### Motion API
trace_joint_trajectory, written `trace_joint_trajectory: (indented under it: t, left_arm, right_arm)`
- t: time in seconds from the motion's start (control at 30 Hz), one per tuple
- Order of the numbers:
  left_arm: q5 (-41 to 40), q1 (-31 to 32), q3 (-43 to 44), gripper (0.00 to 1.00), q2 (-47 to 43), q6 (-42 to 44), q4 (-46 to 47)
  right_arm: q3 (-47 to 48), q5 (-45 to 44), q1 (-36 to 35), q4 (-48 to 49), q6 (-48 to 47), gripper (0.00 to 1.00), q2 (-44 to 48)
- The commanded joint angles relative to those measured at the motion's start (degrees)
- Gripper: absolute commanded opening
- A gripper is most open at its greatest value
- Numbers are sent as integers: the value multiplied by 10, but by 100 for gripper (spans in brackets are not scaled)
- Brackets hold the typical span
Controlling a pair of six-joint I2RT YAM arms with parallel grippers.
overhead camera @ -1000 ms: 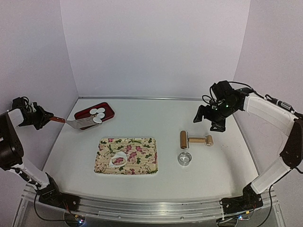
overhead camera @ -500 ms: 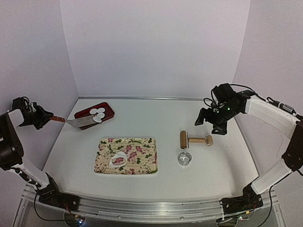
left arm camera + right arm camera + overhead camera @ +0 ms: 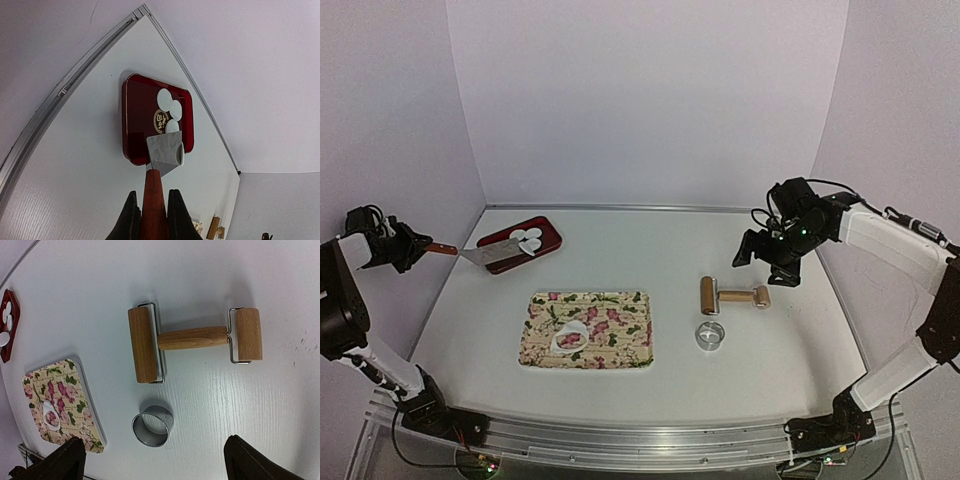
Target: Roll out the dumpling wrappers from the dough
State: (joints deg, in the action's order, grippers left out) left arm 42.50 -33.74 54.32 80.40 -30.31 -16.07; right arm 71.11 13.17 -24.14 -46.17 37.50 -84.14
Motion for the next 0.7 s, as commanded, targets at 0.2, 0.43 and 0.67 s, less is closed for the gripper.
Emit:
trace_joint_trajectory:
  t: [0.2, 0.43, 0.67]
  left_arm:
    - [-126, -50, 9, 0, 4, -76, 134]
    - [-155, -50, -1, 0, -12, -72, 140]
    - [-192, -50, -2, 0, -28, -63, 140]
  right_arm:
    - [-8, -10, 3, -1, 4, 97, 19]
    - [-9, -10, 2, -1, 3, 97, 18]
    - [-10, -9, 4, -1, 2, 97, 18]
